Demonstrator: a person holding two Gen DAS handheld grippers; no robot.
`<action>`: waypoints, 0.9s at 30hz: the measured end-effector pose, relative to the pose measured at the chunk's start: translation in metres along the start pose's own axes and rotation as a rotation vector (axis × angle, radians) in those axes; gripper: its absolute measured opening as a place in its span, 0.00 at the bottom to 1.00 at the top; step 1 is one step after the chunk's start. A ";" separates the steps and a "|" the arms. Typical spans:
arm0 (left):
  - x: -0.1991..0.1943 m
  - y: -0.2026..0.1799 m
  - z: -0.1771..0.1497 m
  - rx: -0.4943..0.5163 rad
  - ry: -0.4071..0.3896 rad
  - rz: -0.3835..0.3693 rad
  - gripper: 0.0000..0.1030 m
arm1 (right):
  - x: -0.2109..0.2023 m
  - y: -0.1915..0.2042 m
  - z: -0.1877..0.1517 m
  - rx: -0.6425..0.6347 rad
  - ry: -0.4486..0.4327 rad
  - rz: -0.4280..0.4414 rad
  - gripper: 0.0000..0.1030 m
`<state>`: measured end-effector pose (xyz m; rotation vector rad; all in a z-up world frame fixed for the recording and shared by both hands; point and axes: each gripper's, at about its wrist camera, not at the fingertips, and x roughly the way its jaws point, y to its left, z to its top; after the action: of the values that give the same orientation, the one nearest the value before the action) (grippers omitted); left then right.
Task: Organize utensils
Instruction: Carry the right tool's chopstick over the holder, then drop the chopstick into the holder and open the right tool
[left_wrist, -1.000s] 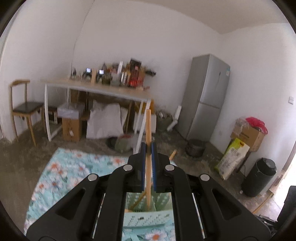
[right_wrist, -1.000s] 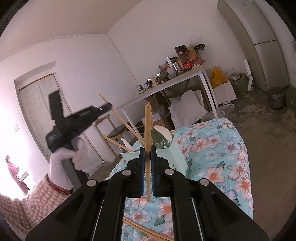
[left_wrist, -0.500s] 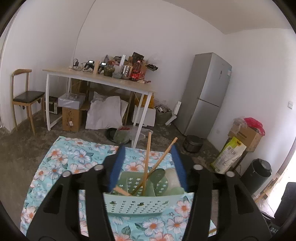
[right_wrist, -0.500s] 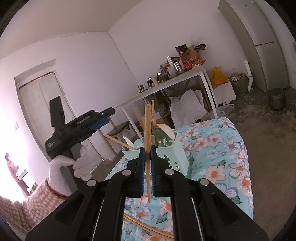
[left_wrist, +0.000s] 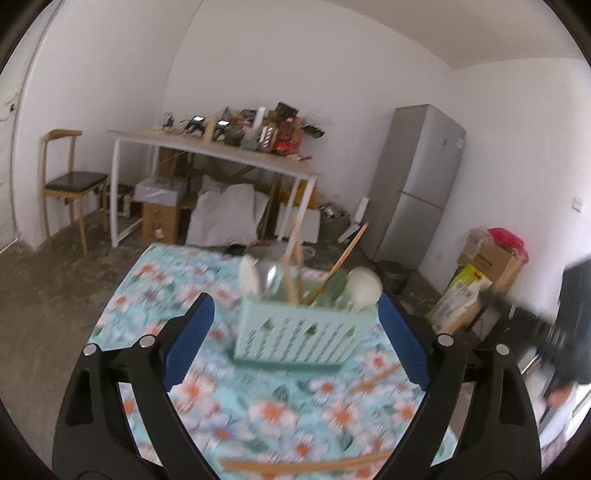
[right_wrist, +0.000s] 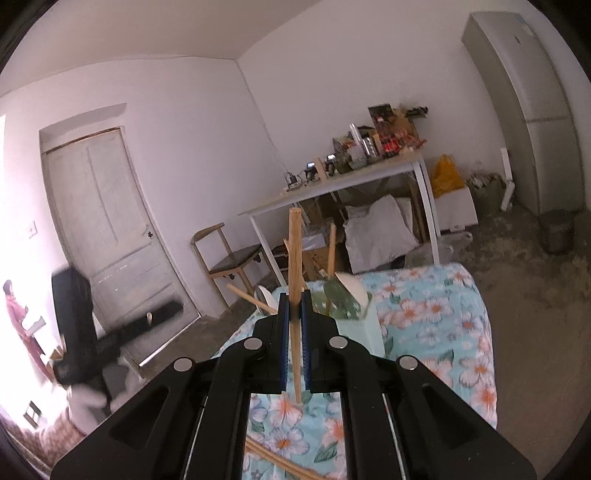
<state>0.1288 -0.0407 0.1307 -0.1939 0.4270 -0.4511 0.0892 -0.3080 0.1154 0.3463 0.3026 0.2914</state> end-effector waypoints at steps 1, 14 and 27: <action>-0.003 0.004 -0.007 -0.001 0.003 0.012 0.85 | 0.001 0.003 0.003 -0.012 -0.003 0.001 0.06; -0.023 0.042 -0.068 -0.011 0.029 0.139 0.88 | 0.034 0.054 0.082 -0.216 -0.095 -0.020 0.06; -0.037 0.064 -0.073 -0.045 0.018 0.184 0.90 | 0.127 0.029 0.049 -0.209 0.112 -0.160 0.06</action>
<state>0.0913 0.0260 0.0614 -0.1919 0.4687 -0.2633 0.2153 -0.2543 0.1399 0.0984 0.4043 0.1827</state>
